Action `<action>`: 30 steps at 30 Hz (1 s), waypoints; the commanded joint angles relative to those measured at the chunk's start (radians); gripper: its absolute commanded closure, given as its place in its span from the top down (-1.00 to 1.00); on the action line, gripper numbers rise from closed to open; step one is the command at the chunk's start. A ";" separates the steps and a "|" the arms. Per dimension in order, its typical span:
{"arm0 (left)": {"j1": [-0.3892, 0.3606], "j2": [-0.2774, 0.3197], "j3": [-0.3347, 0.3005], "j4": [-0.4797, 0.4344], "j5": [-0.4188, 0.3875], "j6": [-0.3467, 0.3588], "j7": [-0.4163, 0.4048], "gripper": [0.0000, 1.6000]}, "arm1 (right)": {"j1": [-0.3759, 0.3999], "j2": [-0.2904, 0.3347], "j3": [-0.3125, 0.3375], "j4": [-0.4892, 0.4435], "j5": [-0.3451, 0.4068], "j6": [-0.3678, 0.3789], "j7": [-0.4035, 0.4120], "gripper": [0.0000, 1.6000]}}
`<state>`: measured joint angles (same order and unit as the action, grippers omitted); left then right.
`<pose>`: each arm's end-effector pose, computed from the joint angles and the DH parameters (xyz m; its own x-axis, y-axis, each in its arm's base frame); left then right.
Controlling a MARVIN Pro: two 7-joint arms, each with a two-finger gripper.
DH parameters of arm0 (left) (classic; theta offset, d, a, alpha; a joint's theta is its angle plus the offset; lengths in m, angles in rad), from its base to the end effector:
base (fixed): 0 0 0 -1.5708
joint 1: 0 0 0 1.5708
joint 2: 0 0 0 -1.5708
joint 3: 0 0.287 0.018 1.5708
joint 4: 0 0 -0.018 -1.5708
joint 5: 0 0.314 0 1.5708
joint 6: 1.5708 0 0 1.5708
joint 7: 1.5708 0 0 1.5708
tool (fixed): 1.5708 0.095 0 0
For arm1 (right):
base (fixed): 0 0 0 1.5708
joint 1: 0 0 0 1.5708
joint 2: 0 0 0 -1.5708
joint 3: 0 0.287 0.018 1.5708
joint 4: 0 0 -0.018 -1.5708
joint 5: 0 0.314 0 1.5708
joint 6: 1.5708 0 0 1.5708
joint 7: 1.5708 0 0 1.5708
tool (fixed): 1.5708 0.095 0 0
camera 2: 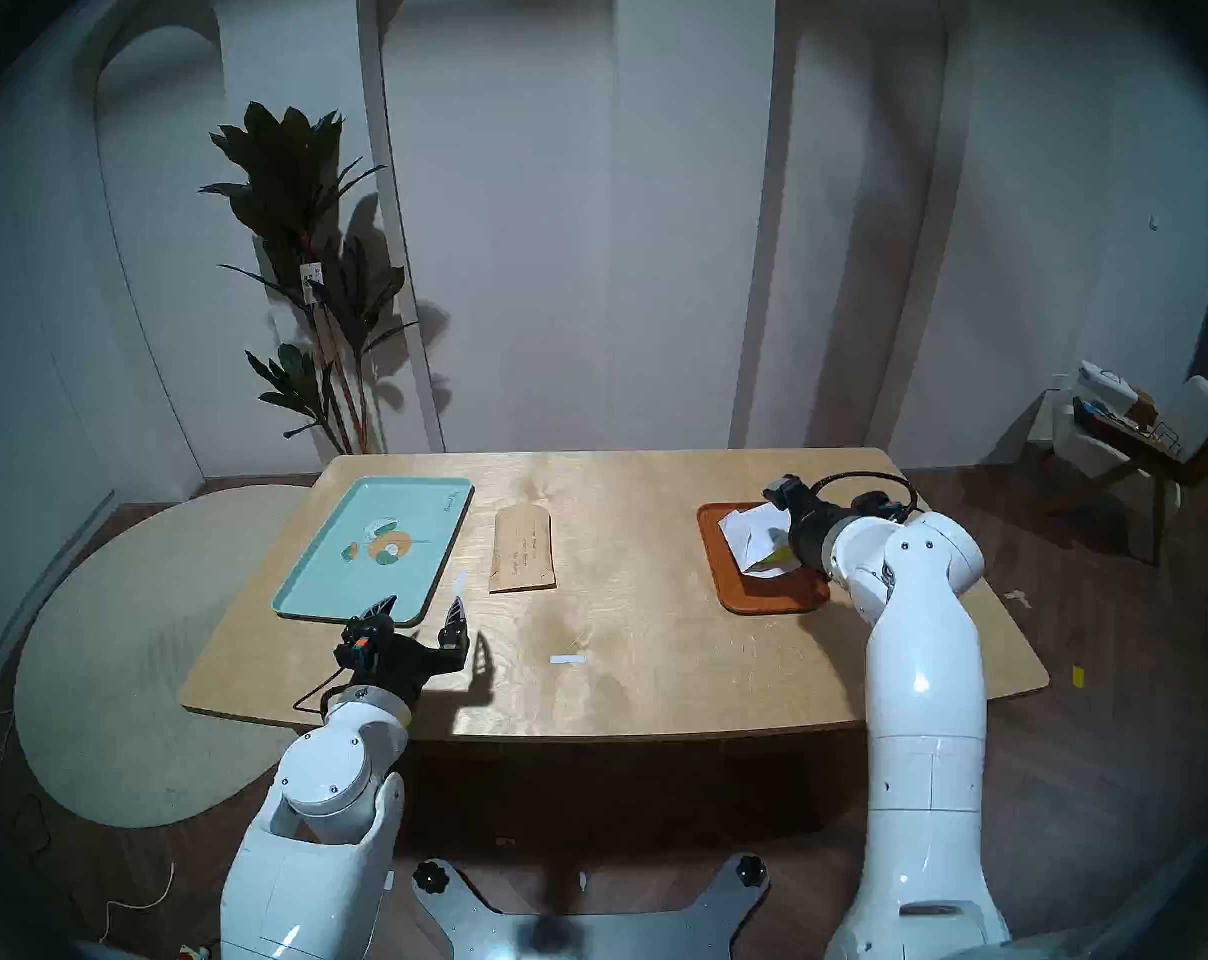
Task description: Sort the mail into the trays, one tray per recipient
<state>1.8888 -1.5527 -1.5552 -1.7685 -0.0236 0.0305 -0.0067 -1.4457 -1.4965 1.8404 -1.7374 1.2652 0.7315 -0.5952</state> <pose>0.3308 -0.0032 -0.3481 0.1507 0.0083 0.9885 -0.0243 -0.9996 0.0121 0.4287 -0.0962 -0.2508 0.3578 -0.8227 0.4418 -0.3593 -0.5580 -0.7480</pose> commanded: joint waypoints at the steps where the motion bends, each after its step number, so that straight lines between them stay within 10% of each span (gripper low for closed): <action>1: -0.006 -0.001 -0.001 -0.023 0.000 -0.004 0.001 1.00 | -0.080 -0.036 -0.016 -0.103 0.023 0.035 -0.018 1.00; 20: -0.006 -0.001 -0.001 -0.023 0.000 -0.004 0.001 1.00 | -0.005 -0.058 0.024 -0.096 0.048 -0.014 -0.119 1.00; 30: -0.009 0.000 -0.001 -0.017 0.000 -0.005 0.000 1.00 | 0.080 -0.037 -0.143 -0.199 -0.006 0.021 -0.090 1.00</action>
<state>1.8886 -1.5527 -1.5551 -1.7673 -0.0236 0.0305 -0.0067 -1.4574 -1.5427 1.7979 -1.8567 1.2917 0.7416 -0.7117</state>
